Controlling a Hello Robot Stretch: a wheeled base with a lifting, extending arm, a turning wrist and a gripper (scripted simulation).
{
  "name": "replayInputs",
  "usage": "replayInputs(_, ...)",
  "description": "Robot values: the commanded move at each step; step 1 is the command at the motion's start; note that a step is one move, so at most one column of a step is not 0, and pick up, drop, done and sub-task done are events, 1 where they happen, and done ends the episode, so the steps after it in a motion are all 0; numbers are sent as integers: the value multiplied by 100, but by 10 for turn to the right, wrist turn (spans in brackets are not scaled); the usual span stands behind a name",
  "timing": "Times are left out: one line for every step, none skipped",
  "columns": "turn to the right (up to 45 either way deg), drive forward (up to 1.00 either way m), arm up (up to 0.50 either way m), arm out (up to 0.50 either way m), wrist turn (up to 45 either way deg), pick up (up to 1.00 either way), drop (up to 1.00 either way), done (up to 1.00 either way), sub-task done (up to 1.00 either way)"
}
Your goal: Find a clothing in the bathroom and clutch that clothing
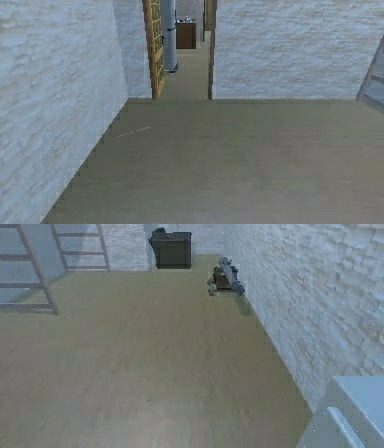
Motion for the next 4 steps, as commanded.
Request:
replayInputs(0, 15, 0, 0, 0, 0, 0, 0, 0)
replayInputs(0, 100, 0, 0, 0, 0, 0, 0, 0)
replayInputs(0, 85, 0, 0, 0, 0, 0, 0, 0)
replayInputs(-180, 0, 0, 0, 0, 0, 0, 0, 0)
